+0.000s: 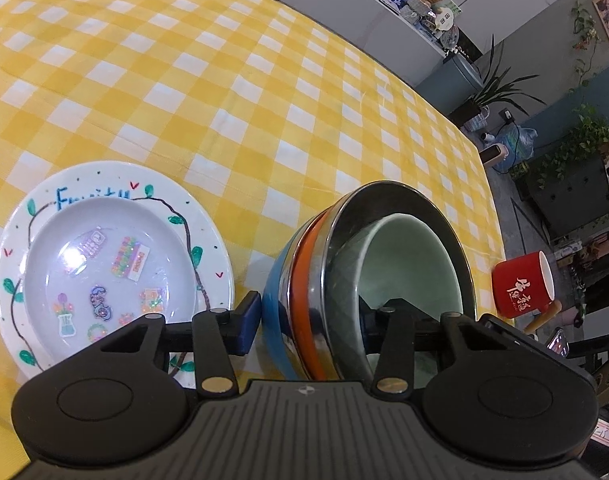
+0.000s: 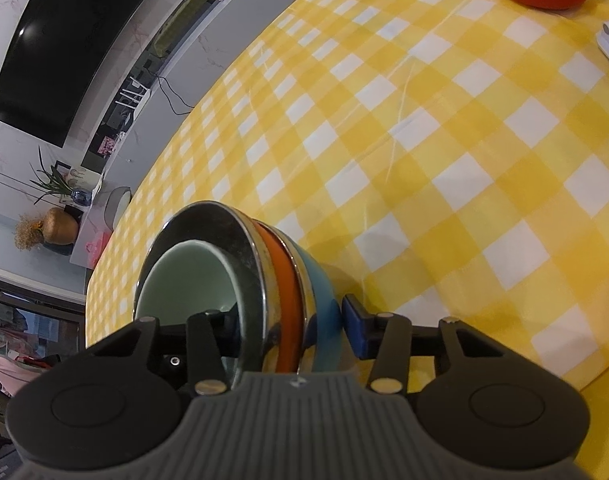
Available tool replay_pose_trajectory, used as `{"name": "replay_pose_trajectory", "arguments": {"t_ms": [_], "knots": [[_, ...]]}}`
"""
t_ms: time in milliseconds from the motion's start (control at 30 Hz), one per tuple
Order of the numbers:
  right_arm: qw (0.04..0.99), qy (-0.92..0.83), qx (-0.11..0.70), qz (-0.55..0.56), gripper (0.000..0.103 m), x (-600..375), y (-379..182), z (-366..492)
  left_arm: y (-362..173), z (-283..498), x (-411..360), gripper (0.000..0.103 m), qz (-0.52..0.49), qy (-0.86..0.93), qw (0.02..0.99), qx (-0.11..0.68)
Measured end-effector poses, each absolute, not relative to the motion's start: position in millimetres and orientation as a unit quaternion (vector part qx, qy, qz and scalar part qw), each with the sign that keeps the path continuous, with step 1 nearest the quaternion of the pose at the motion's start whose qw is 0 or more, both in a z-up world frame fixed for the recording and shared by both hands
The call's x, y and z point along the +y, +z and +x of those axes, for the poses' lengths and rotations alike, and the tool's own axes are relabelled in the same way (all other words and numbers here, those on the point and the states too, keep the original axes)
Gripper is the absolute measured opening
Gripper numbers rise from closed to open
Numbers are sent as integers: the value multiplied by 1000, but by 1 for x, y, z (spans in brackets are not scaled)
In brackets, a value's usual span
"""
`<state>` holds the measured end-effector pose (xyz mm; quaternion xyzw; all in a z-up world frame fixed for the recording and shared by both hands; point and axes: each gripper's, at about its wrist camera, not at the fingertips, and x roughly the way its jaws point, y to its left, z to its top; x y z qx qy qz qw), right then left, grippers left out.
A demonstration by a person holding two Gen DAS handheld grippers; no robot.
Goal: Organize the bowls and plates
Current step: 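Grasp the rim of the stacked bowls with the left gripper, then carry the stacked bowls onto the Fruity plate with the left gripper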
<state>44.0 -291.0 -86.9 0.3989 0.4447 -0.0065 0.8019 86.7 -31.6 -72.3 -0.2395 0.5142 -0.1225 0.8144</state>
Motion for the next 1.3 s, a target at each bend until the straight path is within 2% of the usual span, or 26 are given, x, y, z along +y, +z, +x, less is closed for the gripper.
{"name": "replay_pose_trajectory", "arguments": {"t_ms": [833, 1300], "knots": [[822, 71, 439, 357, 44, -211, -46, 42, -24, 55, 51, 51, -255, -85, 834, 483], [815, 82, 466, 334, 44, -171, -55, 57, -39, 60, 90, 51, -286, -56, 818, 495]]}}
